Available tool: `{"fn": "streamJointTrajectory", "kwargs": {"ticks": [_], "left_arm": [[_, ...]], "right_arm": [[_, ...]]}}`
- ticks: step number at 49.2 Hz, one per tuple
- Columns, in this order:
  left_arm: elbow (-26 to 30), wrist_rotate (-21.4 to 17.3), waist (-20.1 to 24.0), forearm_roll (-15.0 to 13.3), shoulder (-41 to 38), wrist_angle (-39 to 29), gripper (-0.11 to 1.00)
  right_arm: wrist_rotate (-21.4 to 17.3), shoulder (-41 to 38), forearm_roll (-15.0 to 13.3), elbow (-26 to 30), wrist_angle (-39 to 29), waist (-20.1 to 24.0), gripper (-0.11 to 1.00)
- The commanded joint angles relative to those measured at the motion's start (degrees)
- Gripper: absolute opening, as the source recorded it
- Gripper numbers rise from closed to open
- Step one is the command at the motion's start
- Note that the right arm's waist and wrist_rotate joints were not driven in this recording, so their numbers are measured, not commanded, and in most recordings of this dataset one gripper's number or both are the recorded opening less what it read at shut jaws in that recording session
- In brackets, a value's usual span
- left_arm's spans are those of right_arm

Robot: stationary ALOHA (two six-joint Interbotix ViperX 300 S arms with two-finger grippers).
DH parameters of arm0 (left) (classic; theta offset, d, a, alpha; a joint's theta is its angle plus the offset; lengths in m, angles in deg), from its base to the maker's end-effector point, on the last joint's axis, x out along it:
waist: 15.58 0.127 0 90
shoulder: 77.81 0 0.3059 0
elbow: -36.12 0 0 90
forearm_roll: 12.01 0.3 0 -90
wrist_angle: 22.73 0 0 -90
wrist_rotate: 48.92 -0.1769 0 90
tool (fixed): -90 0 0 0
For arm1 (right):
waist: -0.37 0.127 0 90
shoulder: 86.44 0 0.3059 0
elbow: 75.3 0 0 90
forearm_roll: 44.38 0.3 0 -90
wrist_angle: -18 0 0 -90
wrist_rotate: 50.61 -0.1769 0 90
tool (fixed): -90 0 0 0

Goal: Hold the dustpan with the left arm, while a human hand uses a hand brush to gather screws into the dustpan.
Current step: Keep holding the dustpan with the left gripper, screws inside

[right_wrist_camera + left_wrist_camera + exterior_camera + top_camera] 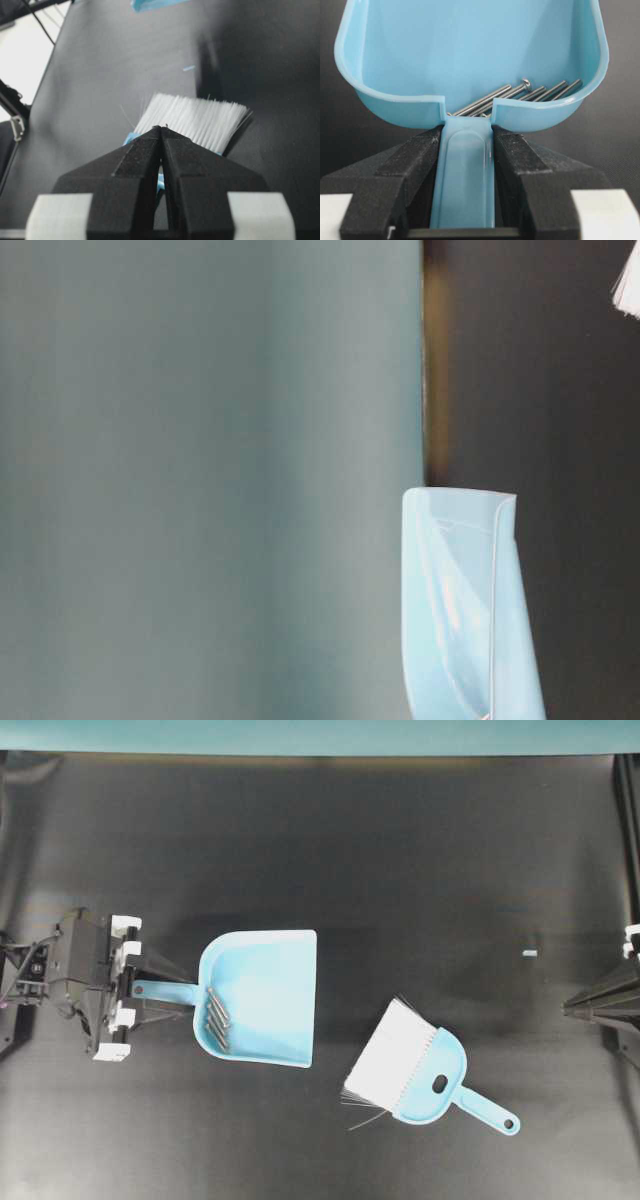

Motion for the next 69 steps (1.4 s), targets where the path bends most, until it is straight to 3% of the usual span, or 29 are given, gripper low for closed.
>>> {"fn": "streamJointTrajectory", "kwargs": {"ticks": [1,69], "left_arm": [[0.6,0.2,0.0,0.2,0.7,-0.4,0.31],[1.1,-0.1,0.4,0.2,1.3,-2.8,0.31]], "right_arm": [[0.0,-0.2,-0.1,0.3,0.2,0.0,0.00],[0.1,-0.3,-0.1,0.3,0.3,0.0,0.00]]}}
